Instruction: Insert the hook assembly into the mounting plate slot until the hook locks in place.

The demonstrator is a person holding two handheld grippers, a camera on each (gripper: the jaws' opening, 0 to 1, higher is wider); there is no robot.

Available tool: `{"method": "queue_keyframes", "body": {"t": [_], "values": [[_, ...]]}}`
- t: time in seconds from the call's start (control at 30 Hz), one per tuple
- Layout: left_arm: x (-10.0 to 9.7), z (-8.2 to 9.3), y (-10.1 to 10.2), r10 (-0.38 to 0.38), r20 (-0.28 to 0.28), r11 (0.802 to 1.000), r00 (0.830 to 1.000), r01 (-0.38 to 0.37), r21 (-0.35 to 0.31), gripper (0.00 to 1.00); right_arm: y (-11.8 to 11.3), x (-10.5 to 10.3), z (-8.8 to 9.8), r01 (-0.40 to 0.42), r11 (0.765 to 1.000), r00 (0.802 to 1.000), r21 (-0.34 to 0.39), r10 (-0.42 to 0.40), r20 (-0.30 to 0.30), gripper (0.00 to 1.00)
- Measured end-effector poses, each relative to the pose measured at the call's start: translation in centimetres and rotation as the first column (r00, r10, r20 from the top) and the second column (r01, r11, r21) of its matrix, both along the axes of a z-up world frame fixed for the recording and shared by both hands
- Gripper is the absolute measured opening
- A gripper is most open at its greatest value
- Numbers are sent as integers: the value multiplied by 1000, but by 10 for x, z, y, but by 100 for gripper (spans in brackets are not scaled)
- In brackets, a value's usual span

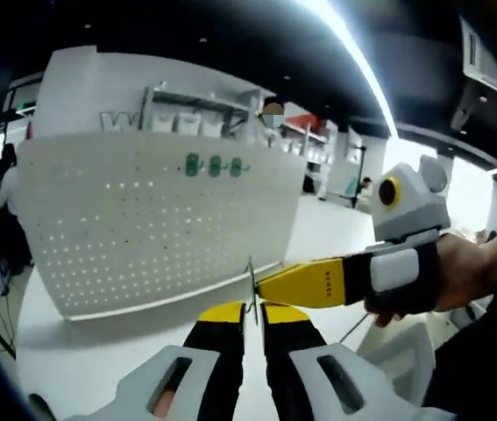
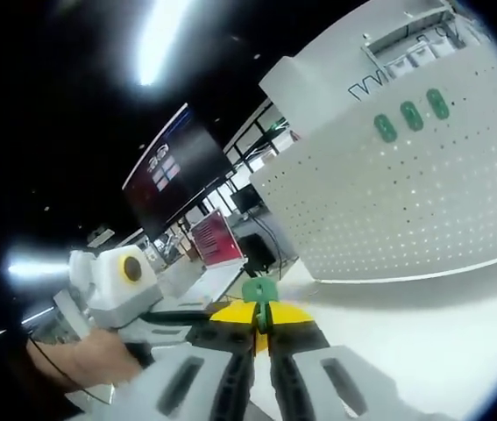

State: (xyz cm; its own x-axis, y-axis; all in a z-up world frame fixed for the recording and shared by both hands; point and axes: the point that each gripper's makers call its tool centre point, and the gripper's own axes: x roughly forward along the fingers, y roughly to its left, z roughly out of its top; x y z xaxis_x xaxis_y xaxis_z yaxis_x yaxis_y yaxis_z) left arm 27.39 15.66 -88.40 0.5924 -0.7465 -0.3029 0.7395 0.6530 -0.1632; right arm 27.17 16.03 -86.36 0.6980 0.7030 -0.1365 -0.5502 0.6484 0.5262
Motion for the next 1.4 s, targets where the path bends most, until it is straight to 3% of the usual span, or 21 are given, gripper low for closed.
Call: {"method": "queue_keyframes", "body": {"t": [0.1,0.23,0.33,0.37,0.43,0.67,0.7,0.73,0.83,1.0,1.1,1.4], "values": [[1,-2,3,12,4,1000,1000,-12,1,19,-3,3,3,3,995,997,-99,5,75,1],[3,0,8,35,3,999,999,-35,-35,39,-3,5,9,4,996,996,-94,5,93,1],[2,2,8,28,23,999,999,-27,-40,46,-10,10,13,37,994,993,-101,-25,118,1],[2,3,9,31,32,999,999,-30,-39,46,-17,15,21,79,987,982,-139,-53,184,1],[2,5,11,43,55,998,998,-40,-39,50,-22,16,30,105,981,969,-166,-63,239,1],[0,11,7,35,71,997,997,-30,-74,65,-36,27,49,182,965,936,-190,-110,336,1],[-1,12,6,31,80,997,996,-26,-67,68,-43,30,54,225,952,915,-205,-135,380,1],[-1,14,4,21,100,999,995,-16,-52,70,-45,30,55,235,947,909,-219,-134,395,1],[-2,18,2,14,110,999,994,-8,-54,75,-51,33,59,260,943,899,-209,-157,409,1],[-1,28,-3,16,117,994,993,-2,-113,86,-63,42,58,300,929,888,-217,-189,420,1],[-3,26,-5,1,120,995,993,11,-98,88,-73,50,62,345,908,864,-236,-209,459,1],[-2,21,-5,5,96,995,995,5,-103,96,-107,80,69,426,871,829,-245,-267,491,1]]}}
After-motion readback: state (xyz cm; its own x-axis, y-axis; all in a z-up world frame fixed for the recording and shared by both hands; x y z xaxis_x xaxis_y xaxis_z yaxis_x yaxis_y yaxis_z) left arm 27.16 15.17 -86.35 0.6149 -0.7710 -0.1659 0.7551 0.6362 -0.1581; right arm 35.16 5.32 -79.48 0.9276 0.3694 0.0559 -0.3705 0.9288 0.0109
